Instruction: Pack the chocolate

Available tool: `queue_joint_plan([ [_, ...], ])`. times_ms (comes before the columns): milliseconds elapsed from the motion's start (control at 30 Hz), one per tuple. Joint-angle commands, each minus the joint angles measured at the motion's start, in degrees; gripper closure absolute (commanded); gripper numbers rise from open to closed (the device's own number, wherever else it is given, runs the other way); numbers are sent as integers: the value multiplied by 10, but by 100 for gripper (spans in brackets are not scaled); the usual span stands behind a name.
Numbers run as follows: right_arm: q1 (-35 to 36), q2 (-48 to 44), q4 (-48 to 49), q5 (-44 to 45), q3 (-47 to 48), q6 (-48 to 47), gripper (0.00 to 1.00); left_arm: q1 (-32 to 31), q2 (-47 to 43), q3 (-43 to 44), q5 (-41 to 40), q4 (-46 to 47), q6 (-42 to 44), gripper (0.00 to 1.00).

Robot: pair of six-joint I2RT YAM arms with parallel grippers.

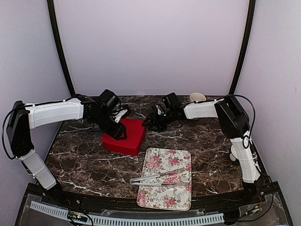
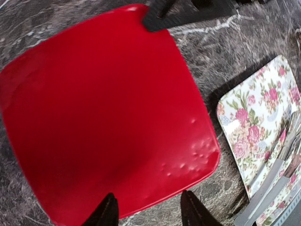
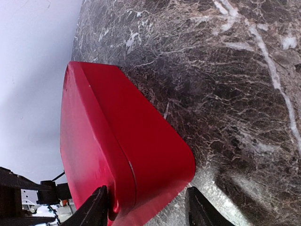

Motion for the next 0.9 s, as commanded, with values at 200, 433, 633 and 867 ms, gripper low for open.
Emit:
queue_joint_plan([
  [200,-3,-5,-18,2,69,-48,28,53,-186,-199,54,73,-173,35],
  [433,-1,53,-20,-23,143,-53,27,65,-254,-322,78,203,-307,31],
  [633,16,64,16,-68,134,-30,35,103,-224,-364,116,319,-372,30],
  [867,34,37,45,-84,63,-25,42,145,-157,-330,139,351,-360,30],
])
